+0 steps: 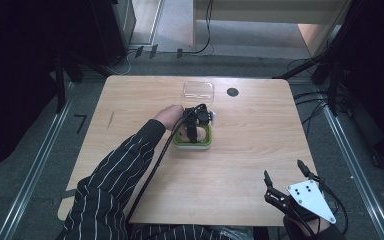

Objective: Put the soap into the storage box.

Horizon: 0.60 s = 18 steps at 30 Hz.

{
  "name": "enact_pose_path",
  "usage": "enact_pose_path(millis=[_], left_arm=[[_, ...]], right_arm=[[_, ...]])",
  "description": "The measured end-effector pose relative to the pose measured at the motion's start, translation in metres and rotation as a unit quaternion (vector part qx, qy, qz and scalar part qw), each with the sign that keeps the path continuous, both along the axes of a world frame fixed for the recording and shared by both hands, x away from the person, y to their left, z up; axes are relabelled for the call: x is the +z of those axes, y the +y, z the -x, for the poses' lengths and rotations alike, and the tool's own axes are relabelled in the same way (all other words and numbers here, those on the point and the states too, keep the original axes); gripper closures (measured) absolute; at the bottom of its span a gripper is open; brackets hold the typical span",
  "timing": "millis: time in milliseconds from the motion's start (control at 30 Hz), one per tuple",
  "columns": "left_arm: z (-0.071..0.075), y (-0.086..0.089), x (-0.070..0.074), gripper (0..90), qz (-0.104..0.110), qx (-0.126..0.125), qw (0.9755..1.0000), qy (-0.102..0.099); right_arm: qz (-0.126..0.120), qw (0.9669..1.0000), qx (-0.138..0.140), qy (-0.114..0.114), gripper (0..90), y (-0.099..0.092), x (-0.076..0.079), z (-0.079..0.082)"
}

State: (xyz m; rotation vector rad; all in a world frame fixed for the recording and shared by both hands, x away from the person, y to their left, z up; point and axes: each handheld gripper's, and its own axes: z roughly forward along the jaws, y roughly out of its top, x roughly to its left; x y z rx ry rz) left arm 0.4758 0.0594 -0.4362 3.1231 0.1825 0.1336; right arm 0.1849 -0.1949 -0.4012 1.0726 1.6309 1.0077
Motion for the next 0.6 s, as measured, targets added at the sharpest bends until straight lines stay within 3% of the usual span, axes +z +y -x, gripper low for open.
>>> enact_pose_path(millis=[333, 400, 467, 600], left_arm=[[0.0, 0.001, 0.005, 28.1, 0.014, 0.003, 0.9999, -0.005], [0.0, 0.003, 0.008, 24.2, 0.017, 0.007, 0.9998, -0.007], [0.0, 0.004, 0.01, 14.5, 0.018, 0.017, 0.9996, -0.012], [0.002, 0.006, 0.014, 10.3, 0.022, 0.039, 0.999, -0.001]], right_arm=[[0.001, 1.0, 0.001, -0.001, 13.4, 0.0, 0.0, 0.0], [0.001, 1.0, 0.001, -0.001, 13.4, 0.0, 0.0, 0.0], [0.001, 1.0, 0.001, -0.001, 13.4, 0.0, 0.0, 0.0], [0.001, 1.0, 0.0, -0.001, 13.4, 0.0, 0.0, 0.0]])
